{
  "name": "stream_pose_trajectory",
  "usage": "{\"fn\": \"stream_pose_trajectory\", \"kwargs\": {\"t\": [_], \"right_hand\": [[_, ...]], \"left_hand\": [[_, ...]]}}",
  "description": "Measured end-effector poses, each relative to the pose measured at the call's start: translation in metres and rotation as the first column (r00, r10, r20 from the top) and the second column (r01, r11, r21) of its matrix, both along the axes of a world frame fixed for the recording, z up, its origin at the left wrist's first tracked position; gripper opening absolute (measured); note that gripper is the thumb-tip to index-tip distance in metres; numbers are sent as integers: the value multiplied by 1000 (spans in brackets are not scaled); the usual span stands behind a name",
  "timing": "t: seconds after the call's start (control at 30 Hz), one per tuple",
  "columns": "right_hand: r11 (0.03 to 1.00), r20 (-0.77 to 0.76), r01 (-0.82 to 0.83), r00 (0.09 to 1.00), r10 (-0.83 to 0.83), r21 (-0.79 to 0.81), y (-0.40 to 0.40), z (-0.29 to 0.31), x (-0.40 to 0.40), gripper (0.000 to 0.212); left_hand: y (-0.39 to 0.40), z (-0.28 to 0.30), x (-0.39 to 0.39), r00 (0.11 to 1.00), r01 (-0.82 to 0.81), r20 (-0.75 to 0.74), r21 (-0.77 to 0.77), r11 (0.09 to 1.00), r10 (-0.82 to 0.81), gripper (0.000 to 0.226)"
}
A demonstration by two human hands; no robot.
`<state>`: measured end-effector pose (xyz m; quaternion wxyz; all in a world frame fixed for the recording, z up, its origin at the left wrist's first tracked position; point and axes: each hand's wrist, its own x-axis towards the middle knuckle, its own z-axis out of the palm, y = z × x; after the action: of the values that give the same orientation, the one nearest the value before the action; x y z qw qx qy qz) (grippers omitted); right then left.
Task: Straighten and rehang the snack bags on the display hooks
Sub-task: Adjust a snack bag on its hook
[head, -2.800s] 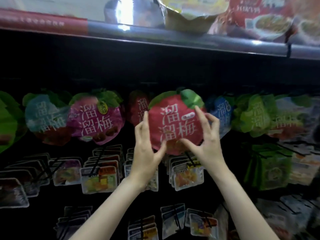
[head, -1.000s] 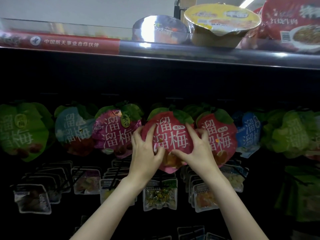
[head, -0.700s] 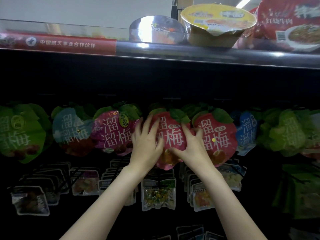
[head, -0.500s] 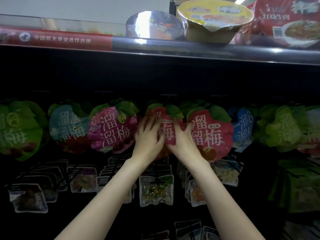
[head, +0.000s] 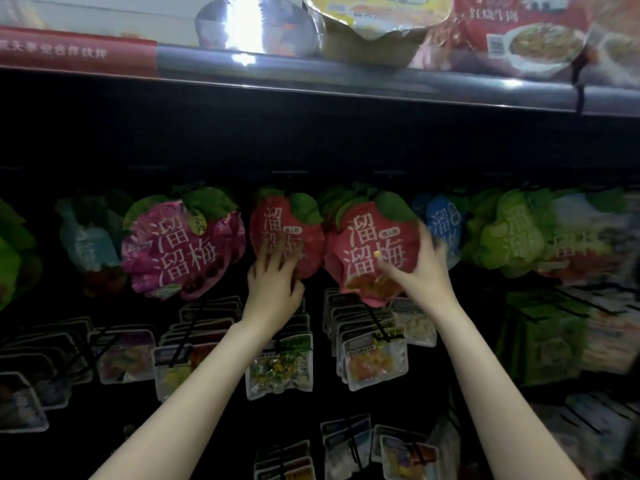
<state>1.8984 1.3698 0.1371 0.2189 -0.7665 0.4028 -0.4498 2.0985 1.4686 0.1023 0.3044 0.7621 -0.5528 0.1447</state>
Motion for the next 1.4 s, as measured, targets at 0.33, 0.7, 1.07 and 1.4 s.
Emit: {"fn": "stream_pose_trajectory", "kwargs": {"t": [0.33, 0.7, 1.07, 1.4], "right_hand": [[983, 326, -174, 928, 182, -54, 13, -7, -3, 85], [875, 254, -398, 848, 466, -275, 42, 25, -57, 57], [774, 164, -577, 764, 624, -259, 52, -5, 22, 66], [849, 234, -447, 826, 513, -282, 38, -20, 71, 55]], "left_hand": [[3, 31, -57, 699, 350, -545, -302, 886, -462, 76], [-8, 29, -88, 589, 537, -524, -314, 783, -615, 86], [62, 12, -38, 848, 158, -376, -494, 855, -373, 76], [51, 46, 1, 944, 159, -213, -383, 910, -254, 72]]}}
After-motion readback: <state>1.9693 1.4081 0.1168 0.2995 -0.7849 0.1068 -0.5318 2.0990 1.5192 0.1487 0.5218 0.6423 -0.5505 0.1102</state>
